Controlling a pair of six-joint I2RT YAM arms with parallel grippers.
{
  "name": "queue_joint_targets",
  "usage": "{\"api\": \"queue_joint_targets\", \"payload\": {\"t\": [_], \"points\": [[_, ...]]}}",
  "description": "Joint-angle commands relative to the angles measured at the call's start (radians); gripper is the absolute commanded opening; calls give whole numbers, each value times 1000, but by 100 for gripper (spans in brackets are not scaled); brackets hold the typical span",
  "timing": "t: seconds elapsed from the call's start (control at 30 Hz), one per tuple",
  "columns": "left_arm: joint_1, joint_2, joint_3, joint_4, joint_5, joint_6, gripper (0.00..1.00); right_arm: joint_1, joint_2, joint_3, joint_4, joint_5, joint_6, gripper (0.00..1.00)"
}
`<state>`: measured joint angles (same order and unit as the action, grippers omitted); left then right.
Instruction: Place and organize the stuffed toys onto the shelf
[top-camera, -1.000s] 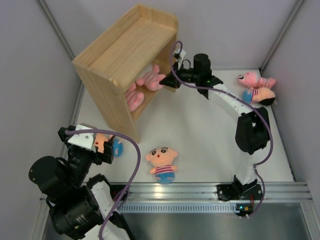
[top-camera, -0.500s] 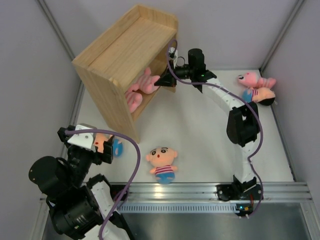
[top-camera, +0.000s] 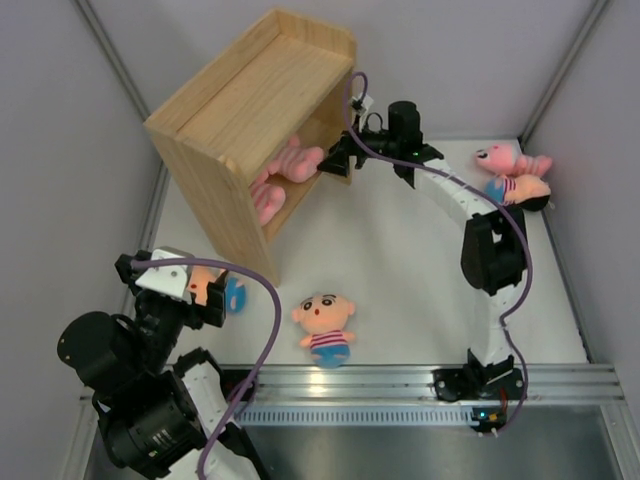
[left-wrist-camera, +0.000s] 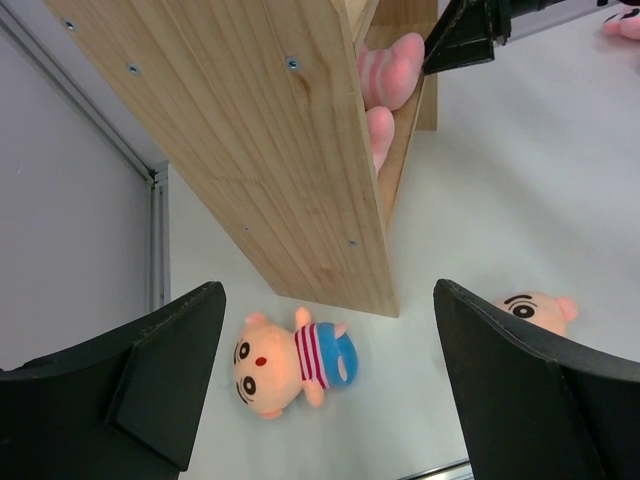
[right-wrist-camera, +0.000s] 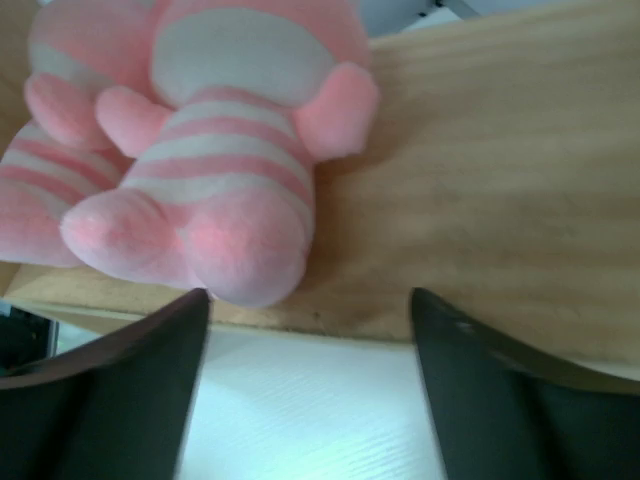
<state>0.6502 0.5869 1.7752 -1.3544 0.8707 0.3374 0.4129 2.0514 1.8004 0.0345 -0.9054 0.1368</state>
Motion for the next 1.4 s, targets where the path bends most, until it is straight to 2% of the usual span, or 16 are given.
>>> {"api": "queue_joint_targets", "payload": {"t": [0.0,0.07,0.27,0.37,0.47,0.53,0.57,0.63,0.67,0.8,0.97,1.17,1.27,1.37], "points": [[5,5,-14,21,7,18,91,-61,-164,-67,64,131,40,90],[5,5,-23,21,13,23,91,-80,-218,-94,67,166,53,99],[5,25,-17,20,14,26,91,-207,-388,-139,33,218,86,99],[6,40,-10,20,17,25,91,-316,-390,-147,4,286,103,100],[6,54,1,21,11,23,91,-439,-321,-99,-30,397,156,99],[5,62,12,20,4,23,91,-535,-259,-58,-69,557,193,98],[5,62,13,21,-5,22,91,-566,-172,26,-158,606,198,87],[6,59,16,20,-9,23,91,-632,-75,138,-279,723,182,78],[6,59,16,21,-16,25,91,-647,3,213,-315,747,160,76],[6,50,4,18,-39,31,91,-693,107,240,-340,938,67,72],[8,63,-11,20,-91,29,91,-770,191,237,-328,993,81,63],[12,93,0,20,-98,2,90,-824,257,238,-289,991,21,59],[15,93,-2,20,-107,-5,90,-847,276,246,-275,955,60,61],[16,88,4,20,-131,-1,90,-849,279,247,-255,970,70,72]]}}
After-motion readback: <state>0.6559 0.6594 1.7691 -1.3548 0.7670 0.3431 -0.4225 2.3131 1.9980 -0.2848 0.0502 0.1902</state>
